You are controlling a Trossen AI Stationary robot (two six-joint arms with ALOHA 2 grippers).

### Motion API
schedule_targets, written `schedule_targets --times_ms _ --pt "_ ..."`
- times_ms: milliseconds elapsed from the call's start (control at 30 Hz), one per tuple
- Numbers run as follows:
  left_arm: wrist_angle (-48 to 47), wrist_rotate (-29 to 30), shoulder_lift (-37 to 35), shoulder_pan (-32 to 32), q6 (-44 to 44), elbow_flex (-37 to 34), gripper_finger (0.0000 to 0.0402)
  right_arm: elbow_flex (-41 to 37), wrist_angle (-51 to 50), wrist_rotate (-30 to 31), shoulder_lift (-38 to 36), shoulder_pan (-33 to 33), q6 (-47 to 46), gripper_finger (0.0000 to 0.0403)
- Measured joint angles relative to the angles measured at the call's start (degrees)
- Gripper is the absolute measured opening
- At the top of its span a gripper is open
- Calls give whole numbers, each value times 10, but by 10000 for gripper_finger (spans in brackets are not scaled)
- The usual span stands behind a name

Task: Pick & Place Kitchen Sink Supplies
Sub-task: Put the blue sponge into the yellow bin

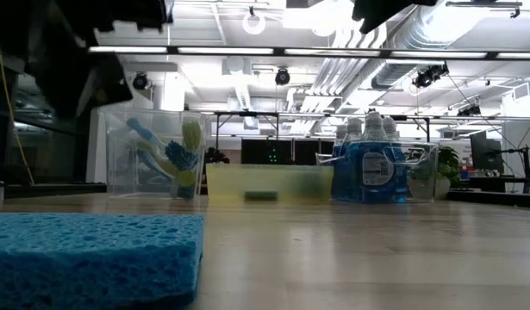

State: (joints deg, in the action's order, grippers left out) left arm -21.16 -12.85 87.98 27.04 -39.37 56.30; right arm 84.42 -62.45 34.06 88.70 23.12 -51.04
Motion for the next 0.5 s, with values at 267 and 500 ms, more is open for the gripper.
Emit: schedule_targets --times_ms 267,500 --pt "17 21 60 33 -87 0 216 0 -19 14 1 65 -35 146" --pt "59 86 82 66 -139 1 216 0 -21 44 1 130 -90 145"
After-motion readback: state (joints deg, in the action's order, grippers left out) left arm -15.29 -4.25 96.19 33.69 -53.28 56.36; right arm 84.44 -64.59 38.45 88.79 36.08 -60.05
